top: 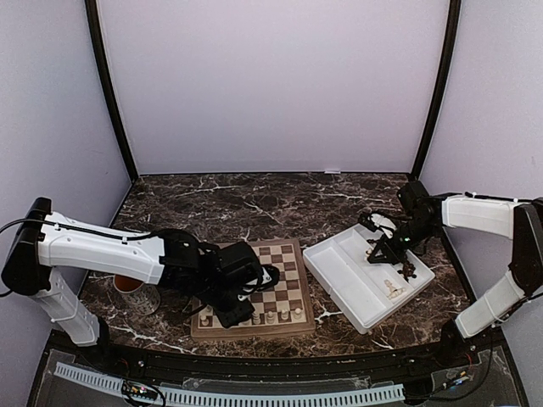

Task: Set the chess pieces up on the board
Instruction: Place the queen at d1, then pick up the pawn from the chess pile.

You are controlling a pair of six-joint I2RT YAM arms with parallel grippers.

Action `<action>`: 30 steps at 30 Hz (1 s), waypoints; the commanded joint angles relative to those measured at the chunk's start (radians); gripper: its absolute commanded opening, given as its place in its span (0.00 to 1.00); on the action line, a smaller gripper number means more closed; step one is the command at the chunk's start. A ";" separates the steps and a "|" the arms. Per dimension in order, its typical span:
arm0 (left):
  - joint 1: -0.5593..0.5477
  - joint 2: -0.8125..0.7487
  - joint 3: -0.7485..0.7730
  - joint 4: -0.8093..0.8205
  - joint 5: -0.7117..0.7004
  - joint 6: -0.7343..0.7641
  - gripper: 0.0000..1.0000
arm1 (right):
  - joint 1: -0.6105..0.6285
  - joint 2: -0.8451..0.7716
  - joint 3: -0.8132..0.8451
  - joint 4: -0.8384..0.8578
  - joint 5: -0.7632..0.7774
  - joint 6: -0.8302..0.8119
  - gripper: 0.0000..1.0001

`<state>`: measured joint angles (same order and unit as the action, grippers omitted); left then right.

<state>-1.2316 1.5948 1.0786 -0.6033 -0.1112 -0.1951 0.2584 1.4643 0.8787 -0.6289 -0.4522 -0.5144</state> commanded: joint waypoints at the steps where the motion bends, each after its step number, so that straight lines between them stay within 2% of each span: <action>1: -0.006 -0.060 0.055 -0.099 -0.046 0.000 0.39 | -0.006 -0.007 0.018 -0.009 -0.016 0.008 0.07; 6: -0.005 -0.142 0.119 -0.193 -0.108 0.032 0.42 | -0.007 -0.029 0.046 -0.039 -0.031 0.000 0.06; 8: -0.002 -0.182 0.146 -0.158 -0.144 0.058 0.45 | -0.007 -0.043 0.066 -0.066 -0.058 -0.005 0.06; 10: 0.008 -0.207 0.162 -0.053 -0.134 0.092 0.49 | -0.007 -0.054 0.102 -0.094 -0.087 -0.008 0.06; 12: 0.020 -0.203 0.177 0.083 -0.088 0.117 0.50 | -0.007 -0.056 0.138 -0.136 -0.125 -0.018 0.06; 16: 0.055 -0.085 0.218 0.378 0.022 0.117 0.52 | -0.007 -0.073 0.201 -0.215 -0.219 -0.037 0.07; 19: 0.088 0.005 0.247 0.558 0.090 0.010 0.52 | -0.007 -0.097 0.238 -0.265 -0.306 -0.052 0.07; 21: 0.124 0.058 0.240 0.730 0.170 -0.073 0.52 | -0.006 -0.117 0.265 -0.284 -0.374 -0.050 0.07; 23: 0.144 0.102 0.217 0.970 0.257 -0.138 0.52 | -0.007 -0.130 0.288 -0.296 -0.461 -0.040 0.07; 25: 0.157 0.139 0.190 1.141 0.292 -0.172 0.52 | -0.007 -0.137 0.311 -0.306 -0.520 -0.028 0.07; 30: 0.182 0.248 0.183 1.417 0.392 -0.263 0.51 | -0.007 -0.137 0.353 -0.352 -0.597 -0.041 0.08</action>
<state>-1.0622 1.8091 1.2671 0.4461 0.1520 -0.3489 0.2543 1.3403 1.1912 -0.9245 -0.9253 -0.5446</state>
